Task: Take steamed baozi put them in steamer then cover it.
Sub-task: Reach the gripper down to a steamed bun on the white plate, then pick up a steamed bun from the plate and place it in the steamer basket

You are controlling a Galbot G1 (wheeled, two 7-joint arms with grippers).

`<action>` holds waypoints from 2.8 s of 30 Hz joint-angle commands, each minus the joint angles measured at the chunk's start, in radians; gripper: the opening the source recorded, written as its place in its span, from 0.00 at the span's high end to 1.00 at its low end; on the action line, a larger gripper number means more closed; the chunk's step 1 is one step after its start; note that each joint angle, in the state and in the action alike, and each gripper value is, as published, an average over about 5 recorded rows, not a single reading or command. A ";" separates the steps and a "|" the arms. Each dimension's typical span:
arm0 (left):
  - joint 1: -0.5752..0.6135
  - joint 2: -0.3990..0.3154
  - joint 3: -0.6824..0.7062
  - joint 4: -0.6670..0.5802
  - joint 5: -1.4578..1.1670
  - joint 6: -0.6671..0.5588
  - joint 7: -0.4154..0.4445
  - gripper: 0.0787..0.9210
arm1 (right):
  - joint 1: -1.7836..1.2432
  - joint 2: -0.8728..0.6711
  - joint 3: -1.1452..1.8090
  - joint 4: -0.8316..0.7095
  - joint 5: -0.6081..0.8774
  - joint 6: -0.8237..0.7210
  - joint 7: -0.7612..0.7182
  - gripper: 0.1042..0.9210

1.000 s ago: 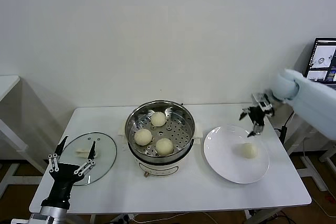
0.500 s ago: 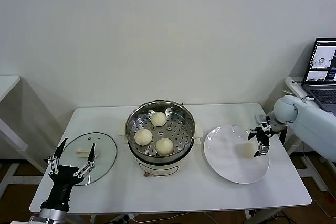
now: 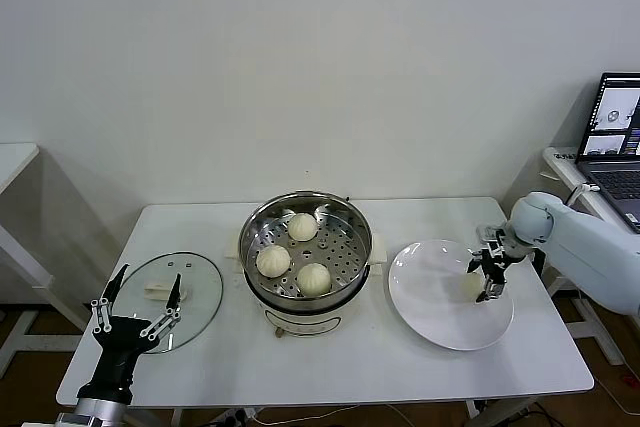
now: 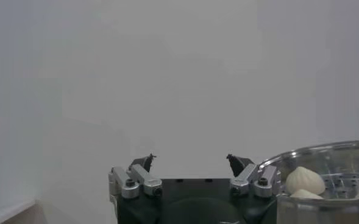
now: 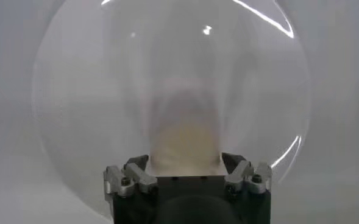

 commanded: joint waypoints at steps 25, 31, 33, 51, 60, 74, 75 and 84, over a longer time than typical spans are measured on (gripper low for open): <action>-0.014 0.024 0.018 -0.002 0.004 0.005 -0.005 0.12 | 0.833 0.342 -0.536 0.288 0.526 -0.113 -0.229 0.32; -0.021 0.023 0.018 0.011 0.009 -0.002 -0.005 0.12 | 0.801 0.429 -0.567 0.314 0.552 -0.144 -0.169 0.32; -0.022 0.022 0.019 0.011 0.010 -0.002 -0.005 0.12 | 0.780 0.451 -0.575 0.310 0.545 -0.150 -0.148 0.32; -0.022 0.018 0.008 0.007 0.009 -0.008 -0.008 0.12 | 0.589 0.548 -0.580 0.183 0.448 -0.156 -0.039 0.32; -0.023 0.017 0.006 0.008 0.009 -0.009 -0.009 0.12 | 0.559 0.569 -0.576 0.142 0.436 -0.152 -0.018 0.32; -0.021 0.019 0.002 0.011 0.009 -0.010 -0.018 0.12 | 0.544 0.588 -0.579 0.121 0.405 -0.148 -0.008 0.27; -0.022 0.019 0.001 0.010 0.009 -0.009 -0.018 0.12 | 0.545 0.588 -0.579 0.121 0.403 -0.148 -0.009 0.25; -0.024 0.016 -0.007 0.004 0.020 -0.009 -0.018 0.12 | 0.557 0.534 -0.523 0.178 0.406 -0.147 -0.002 0.15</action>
